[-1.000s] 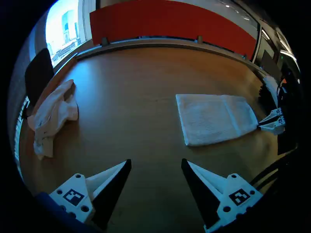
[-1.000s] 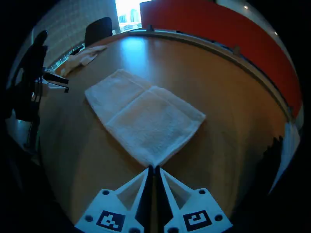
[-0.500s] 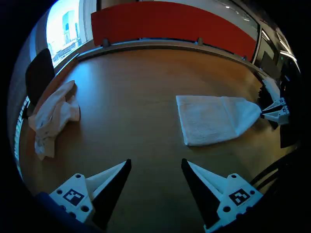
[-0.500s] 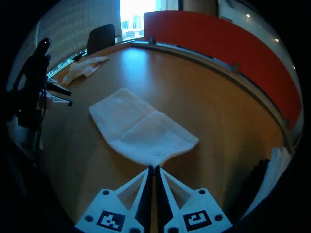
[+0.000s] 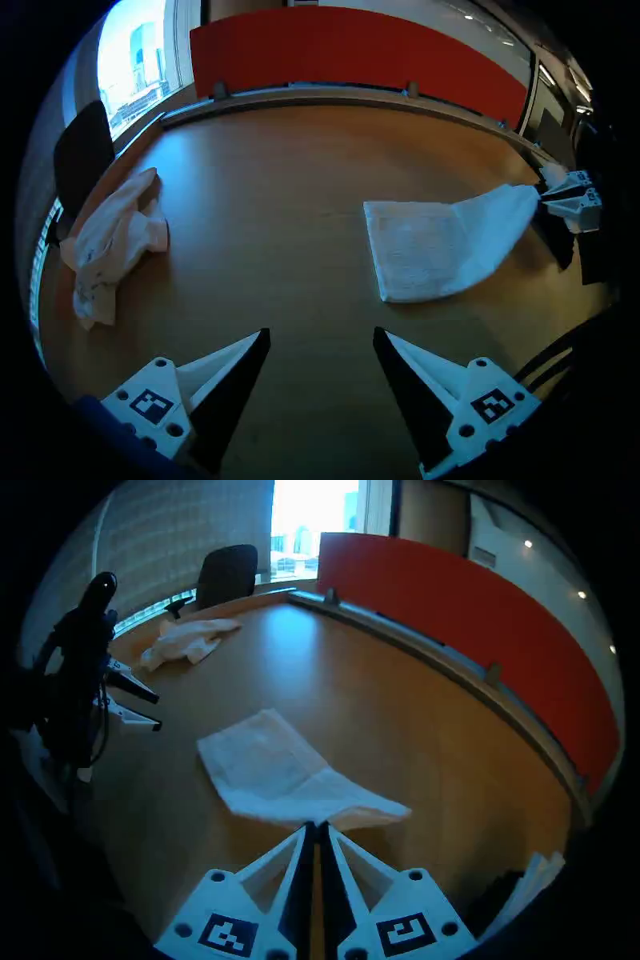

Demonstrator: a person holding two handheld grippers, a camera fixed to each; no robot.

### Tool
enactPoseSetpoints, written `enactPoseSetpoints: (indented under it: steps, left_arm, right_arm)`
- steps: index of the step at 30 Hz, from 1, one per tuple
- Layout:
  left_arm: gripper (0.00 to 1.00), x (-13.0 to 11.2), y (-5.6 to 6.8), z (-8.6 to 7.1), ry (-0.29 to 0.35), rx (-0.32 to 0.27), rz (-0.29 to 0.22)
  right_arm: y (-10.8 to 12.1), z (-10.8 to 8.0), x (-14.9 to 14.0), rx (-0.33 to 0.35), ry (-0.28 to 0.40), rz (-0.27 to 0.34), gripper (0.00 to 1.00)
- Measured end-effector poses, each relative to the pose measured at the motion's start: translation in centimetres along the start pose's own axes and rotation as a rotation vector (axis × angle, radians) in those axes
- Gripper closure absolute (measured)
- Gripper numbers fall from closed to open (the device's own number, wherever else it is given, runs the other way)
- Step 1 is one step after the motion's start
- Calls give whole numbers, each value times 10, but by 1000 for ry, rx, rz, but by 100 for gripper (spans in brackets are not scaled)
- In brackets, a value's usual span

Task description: Fold towel

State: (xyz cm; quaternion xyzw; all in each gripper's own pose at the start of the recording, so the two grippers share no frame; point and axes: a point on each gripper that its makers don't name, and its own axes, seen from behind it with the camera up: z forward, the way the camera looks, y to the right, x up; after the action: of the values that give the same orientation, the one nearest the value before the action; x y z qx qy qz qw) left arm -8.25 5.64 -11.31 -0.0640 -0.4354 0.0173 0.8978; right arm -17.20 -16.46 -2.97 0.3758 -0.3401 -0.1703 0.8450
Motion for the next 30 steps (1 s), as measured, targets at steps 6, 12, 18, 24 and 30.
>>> enactPoseSetpoints:
  steps: [6, 12, 18, 24, 30]
  left_arm:
    - [4, 0, 0, -1, 2, 1, -2]
    - [4, 1, 0, -2, 6, 1, -7]
    - [5, 7, -1, -7, 17, -3, -15]
    - [4, 14, -2, -13, 36, -9, -30]
    - [4, 12, -6, -16, 42, -16, -52]
  right_arm:
    - [-2, 0, 13, 11, 10, -30, 96]
    - [-3, 2, 15, 19, 0, -47, 96]
    - [-8, 9, 24, 36, -4, -76, 96]
    - [-18, 20, 39, 63, -6, -113, 96]
    - [-30, 34, 54, 91, -12, -150, 96]
